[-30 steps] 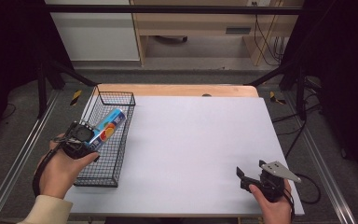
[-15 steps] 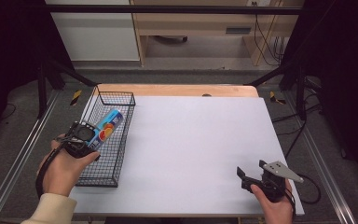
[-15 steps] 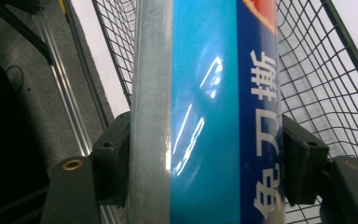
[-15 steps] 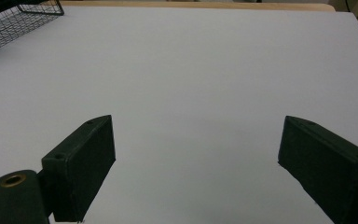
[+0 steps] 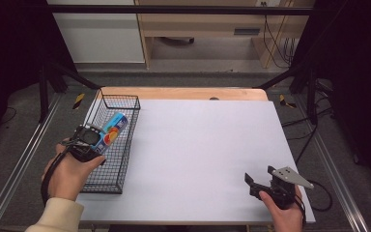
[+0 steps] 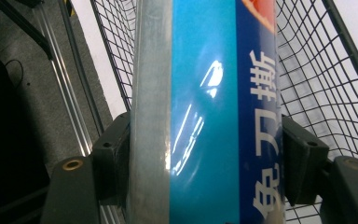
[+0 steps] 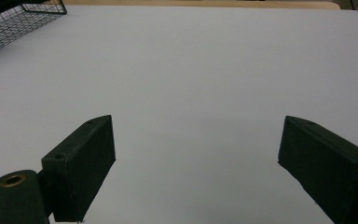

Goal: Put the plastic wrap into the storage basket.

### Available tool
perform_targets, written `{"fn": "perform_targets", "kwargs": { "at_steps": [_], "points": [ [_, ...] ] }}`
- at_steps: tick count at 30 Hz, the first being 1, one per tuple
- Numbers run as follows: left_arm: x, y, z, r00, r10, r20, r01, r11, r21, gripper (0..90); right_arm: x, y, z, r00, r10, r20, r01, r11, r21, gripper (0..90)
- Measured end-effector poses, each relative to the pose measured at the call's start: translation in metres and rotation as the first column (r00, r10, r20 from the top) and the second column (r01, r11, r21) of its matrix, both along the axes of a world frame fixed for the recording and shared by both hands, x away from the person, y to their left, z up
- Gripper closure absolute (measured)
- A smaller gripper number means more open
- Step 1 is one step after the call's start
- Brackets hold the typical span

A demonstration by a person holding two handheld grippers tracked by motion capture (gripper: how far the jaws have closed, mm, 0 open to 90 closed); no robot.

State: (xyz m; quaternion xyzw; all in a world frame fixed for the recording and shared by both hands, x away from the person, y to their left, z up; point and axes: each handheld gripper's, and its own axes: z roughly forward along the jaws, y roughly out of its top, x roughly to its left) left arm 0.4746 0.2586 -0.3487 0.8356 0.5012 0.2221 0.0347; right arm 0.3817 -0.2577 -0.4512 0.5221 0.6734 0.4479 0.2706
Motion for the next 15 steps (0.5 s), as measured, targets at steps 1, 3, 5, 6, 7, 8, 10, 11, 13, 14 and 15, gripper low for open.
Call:
{"fn": "perform_targets", "kwargs": {
  "at_steps": [1,3,5,6,7,8,10,11,13,14,15],
  "points": [
    [0.0000,-0.0001,0.0001,1.0000,-0.001,-0.002,0.001,1.0000,-0.002,31.8,0.0000,0.0000,0.0000,1.0000,0.000,-0.001,0.000,1.000,-0.001,11.0],
    [0.0001,0.0003,-0.0002,1.0000,0.003,0.001,-0.003,1.0000,-0.005,31.8,0.0001,0.0001,-0.0001,1.0000,0.001,-0.001,-0.001,1.000,0.001,11.0],
    [0.0003,0.0010,-0.0007,1.0000,0.007,0.000,-0.007,1.0000,-0.002,31.8,0.0002,0.0001,-0.0002,1.0000,0.002,-0.002,-0.002,1.000,0.001,11.1],
    [0.0003,0.0010,-0.0015,0.9999,0.013,0.006,-0.013,0.9999,-0.004,31.8,0.0002,0.0001,-0.0003,1.0000,0.002,-0.002,-0.002,1.000,0.001,11.1],
    [0.0004,0.0014,-0.0017,0.9999,0.013,0.003,-0.013,0.9999,-0.003,31.8,0.0001,0.0001,-0.0002,1.0000,0.002,-0.002,-0.002,1.000,0.001,11.1],
    [0.0007,0.0021,-0.0015,0.9999,0.008,-0.007,-0.008,1.0000,0.003,31.9,0.0001,0.0001,-0.0002,1.0000,0.002,-0.002,-0.002,1.000,0.002,11.1],
    [0.0010,0.0026,-0.0030,0.9999,0.011,-0.010,-0.011,0.9999,0.004,31.9,0.0003,0.0000,-0.0002,1.0000,0.002,-0.002,-0.002,1.000,0.003,11.0],
    [0.0012,0.0028,-0.0040,0.9998,0.014,-0.012,-0.014,0.9999,0.004,31.9,0.0003,-0.0002,-0.0003,1.0000,0.000,-0.002,0.000,1.000,0.003,11.0],
    [0.0016,0.0024,-0.0057,0.9998,0.019,-0.010,-0.019,0.9998,0.002,31.8,0.0002,-0.0007,-0.0002,1.0000,0.000,-0.001,0.000,1.000,0.003,11.1],
    [0.0018,0.0024,-0.0062,0.9997,0.015,-0.017,-0.015,0.9998,0.009,31.9,0.0005,-0.0011,-0.0003,1.0000,0.001,0.002,-0.001,1.000,0.002,11.1],
    [0.0017,0.0020,-0.0070,0.9998,0.019,-0.012,-0.019,0.9998,0.005,31.8,0.0007,-0.0014,-0.0004,1.0000,0.001,0.004,-0.001,1.000,0.002,11.1]
  ]
}}
